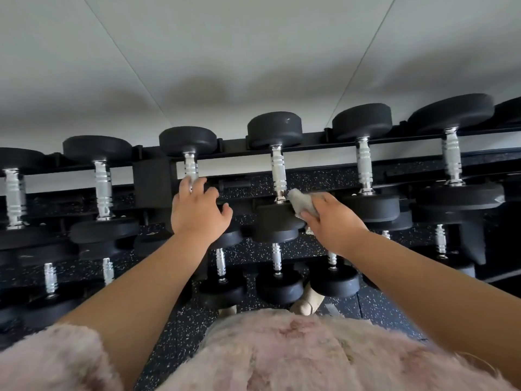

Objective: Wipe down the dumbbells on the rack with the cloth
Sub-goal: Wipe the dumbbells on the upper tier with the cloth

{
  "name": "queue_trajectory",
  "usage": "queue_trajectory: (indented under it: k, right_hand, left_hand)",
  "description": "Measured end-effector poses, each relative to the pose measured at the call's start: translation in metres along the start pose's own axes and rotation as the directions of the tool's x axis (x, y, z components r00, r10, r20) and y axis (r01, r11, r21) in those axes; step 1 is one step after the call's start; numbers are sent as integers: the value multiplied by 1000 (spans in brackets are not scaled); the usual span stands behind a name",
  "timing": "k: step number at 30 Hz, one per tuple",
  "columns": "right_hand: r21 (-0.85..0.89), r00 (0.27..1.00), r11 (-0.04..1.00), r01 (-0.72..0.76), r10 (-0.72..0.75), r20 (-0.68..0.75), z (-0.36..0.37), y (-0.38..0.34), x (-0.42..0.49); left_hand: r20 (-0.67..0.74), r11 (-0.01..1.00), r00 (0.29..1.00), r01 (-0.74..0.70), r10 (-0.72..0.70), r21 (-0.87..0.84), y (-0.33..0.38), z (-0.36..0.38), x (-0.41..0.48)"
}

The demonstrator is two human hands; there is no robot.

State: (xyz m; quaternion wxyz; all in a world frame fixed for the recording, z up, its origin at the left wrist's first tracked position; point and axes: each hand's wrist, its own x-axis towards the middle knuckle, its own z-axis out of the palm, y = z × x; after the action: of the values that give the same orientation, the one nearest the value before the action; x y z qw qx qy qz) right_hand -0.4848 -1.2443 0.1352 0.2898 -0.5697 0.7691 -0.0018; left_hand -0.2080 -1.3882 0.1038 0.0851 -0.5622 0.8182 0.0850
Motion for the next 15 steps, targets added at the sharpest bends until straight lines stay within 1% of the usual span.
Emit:
queue_trajectory:
  k: [2, 3, 4, 6, 8, 9, 10, 12, 14, 15]
  right_hand:
    - [156, 990, 977, -143, 140, 30, -1, 4, 4]
    - [228, 984, 957, -179, 179, 22, -2, 2, 7]
    - [256, 983, 950, -177, 183, 3, -3, -4, 8]
    - [206, 993, 975, -86, 101, -62, -1, -20, 9]
    - [135, 993, 989, 58, -43, -114, 3, -41, 10]
    - [106, 986, 986, 126, -112, -126, 6, -48, 12]
    - [91, 980, 982, 167, -154, -129, 9, -51, 15]
    - [108, 979, 980, 169, -154, -134, 9, -48, 21]
    - [164, 988, 981, 105, -84, -129, 8, -35, 24]
    - [230, 993, 972, 46, -20, -114, 7, -28, 25]
  left_hand:
    - [36, 998, 999, -21, 19, 58, 5, 1, 1]
    - [64, 994, 997, -53, 47, 98, 5, 1, 3]
    - [99, 985, 991, -101, 87, 141, 4, 2, 5]
    - [205, 949, 960, -232, 189, 213, -3, 1, 11]
    - [321, 913, 911, -338, 257, 229, -9, -1, 18]
    - [355, 903, 894, -366, 274, 227, -10, -2, 20]
    - [368, 897, 885, -381, 283, 225, -10, -2, 21]
    - [354, 901, 890, -377, 288, 214, -11, -2, 21]
    - [299, 921, 910, -349, 288, 174, -11, -2, 21]
    - [269, 936, 921, -325, 281, 135, -11, -2, 21]
